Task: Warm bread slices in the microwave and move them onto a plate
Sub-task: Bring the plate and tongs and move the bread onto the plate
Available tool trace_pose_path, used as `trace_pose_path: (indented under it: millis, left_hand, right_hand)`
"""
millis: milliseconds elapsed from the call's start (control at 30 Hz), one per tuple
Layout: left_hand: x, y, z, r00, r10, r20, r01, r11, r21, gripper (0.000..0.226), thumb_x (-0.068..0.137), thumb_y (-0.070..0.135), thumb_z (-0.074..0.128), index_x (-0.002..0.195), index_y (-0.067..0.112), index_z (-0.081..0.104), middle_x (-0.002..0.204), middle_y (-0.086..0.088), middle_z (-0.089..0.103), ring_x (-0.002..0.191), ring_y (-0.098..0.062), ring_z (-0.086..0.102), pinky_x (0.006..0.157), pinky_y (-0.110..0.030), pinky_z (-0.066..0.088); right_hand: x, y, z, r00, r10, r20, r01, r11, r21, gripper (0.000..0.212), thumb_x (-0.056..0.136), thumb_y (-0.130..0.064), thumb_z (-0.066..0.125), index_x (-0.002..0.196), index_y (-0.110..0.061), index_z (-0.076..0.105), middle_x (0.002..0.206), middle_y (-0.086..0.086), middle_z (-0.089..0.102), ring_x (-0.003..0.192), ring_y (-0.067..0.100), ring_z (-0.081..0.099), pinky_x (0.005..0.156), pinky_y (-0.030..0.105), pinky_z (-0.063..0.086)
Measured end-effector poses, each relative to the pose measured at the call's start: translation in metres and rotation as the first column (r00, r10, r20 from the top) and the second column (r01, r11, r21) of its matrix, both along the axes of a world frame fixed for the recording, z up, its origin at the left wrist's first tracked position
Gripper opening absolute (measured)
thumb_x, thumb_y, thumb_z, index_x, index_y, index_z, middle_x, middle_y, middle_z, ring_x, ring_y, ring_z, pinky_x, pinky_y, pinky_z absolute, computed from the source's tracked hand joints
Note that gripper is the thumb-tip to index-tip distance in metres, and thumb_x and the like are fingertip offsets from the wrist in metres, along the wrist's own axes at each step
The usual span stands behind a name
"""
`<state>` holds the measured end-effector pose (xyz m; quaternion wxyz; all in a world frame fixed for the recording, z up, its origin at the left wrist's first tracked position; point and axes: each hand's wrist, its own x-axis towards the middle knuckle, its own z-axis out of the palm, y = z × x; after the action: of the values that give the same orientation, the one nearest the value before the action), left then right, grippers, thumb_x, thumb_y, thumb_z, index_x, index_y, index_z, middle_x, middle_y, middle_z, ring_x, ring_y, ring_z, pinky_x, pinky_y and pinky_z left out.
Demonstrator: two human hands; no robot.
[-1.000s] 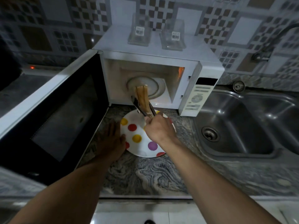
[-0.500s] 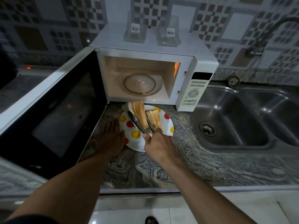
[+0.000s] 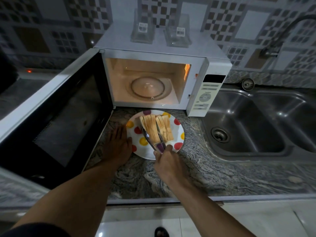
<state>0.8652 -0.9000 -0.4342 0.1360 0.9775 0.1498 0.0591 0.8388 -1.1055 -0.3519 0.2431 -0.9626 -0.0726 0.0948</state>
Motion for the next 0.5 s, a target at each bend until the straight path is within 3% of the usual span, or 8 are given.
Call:
trace_pose_path:
  millis: [233,433,500]
  left_hand:
    - [0.002,0.001,-0.003,1.0,0.013,-0.012,-0.013,1.0,0.005,0.079,0.088,0.046,0.003,0.155,0.007,0.021,0.161,-0.012,0.025,0.15,-0.026,0.02,0.122,-0.042,0.009]
    - [0.006,0.002,-0.005,0.998,0.036,-0.048,-0.038,0.999,-0.036,0.061,0.102,0.039,0.017,0.157,0.013,0.012,0.164,-0.007,0.016,0.151,-0.023,0.012,0.123,-0.04,0.006]
    - [0.006,0.001,-0.002,0.997,0.042,-0.057,-0.043,0.999,-0.026,0.066,0.098,0.042,0.011,0.157,0.014,0.013,0.164,-0.007,0.017,0.151,-0.023,0.012,0.123,-0.04,0.006]
  right_hand:
    - [-0.004,0.004,-0.008,0.999,-0.041,-0.001,0.041,0.999,0.026,0.043,0.101,-0.045,0.046,0.124,-0.008,0.043,0.11,0.014,0.066,0.096,0.033,0.066,0.072,0.039,0.055]
    - [-0.01,0.003,-0.006,0.999,-0.028,0.016,0.027,0.999,0.033,0.048,0.102,-0.044,0.046,0.132,-0.007,0.041,0.114,0.015,0.065,0.1,0.033,0.065,0.067,0.033,0.046]
    - [-0.012,0.001,-0.005,0.999,-0.016,0.033,0.015,0.999,0.033,0.046,0.102,-0.045,0.045,0.13,-0.008,0.04,0.112,0.014,0.065,0.096,0.032,0.066,0.065,0.033,0.047]
